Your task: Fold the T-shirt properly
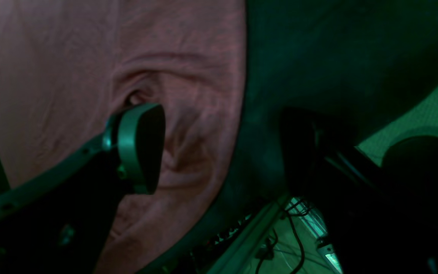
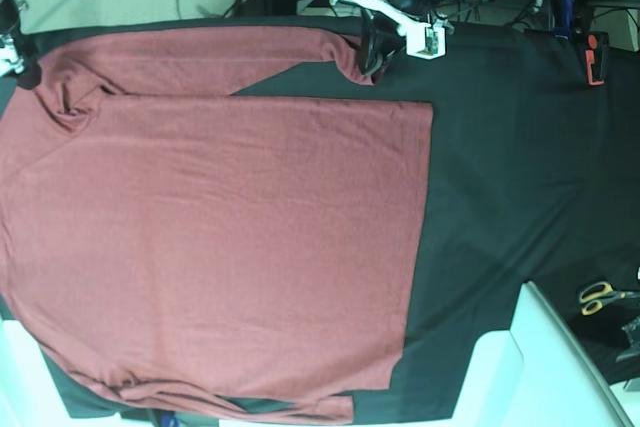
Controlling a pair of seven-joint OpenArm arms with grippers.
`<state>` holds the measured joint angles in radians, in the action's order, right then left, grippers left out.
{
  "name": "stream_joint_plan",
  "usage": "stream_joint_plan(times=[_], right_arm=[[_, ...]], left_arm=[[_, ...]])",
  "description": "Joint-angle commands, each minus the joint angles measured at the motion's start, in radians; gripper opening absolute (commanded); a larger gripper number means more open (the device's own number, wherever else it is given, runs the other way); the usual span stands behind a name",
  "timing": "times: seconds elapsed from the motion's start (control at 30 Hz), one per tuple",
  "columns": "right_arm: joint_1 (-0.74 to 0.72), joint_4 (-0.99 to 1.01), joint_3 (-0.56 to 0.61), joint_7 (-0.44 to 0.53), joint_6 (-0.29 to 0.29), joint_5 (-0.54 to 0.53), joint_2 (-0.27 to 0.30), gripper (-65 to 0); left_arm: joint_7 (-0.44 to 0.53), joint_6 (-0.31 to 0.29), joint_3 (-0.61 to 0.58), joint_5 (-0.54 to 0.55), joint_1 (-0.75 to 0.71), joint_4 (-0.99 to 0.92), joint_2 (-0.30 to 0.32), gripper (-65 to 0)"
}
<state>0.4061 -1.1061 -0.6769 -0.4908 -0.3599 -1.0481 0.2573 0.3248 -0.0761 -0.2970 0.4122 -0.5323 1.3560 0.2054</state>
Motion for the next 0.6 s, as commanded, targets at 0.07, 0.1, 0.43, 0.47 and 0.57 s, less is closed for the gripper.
stream_joint_plan(times=[0.07,0.1,0.43,0.47,0.57], right_arm=[[-0.026,0.027,-0.007,0.013,-0.001,-0.007,0.035,-21.8],[-0.032,0.037,-0.005,0.013,-0.001,-0.007,0.038,-21.8],[-0.048,0.050,0.075,0.010,-0.001,-0.008,0.037,-23.4],[-0.048,0.050,0.085,0.010,-0.001,-0.008,0.035,-26.6],[-0.046,0.050,0.107,0.010,-0.001,-0.013,0.033,-37.8]], left_arm=[[0.026,-0.004,0.000,-0.003,-0.007,0.017,0.002,-65.0],[0.026,-0.004,0.000,-0.003,-0.007,0.017,0.002,-65.0],[0.026,-0.004,0.000,-0.003,-0.007,0.017,0.002,-65.0],[0.026,-0.004,0.000,-0.003,-0.007,0.017,0.002,-65.0],[0.026,-0.004,0.000,-0.003,-0.007,0.017,0.002,-65.0]])
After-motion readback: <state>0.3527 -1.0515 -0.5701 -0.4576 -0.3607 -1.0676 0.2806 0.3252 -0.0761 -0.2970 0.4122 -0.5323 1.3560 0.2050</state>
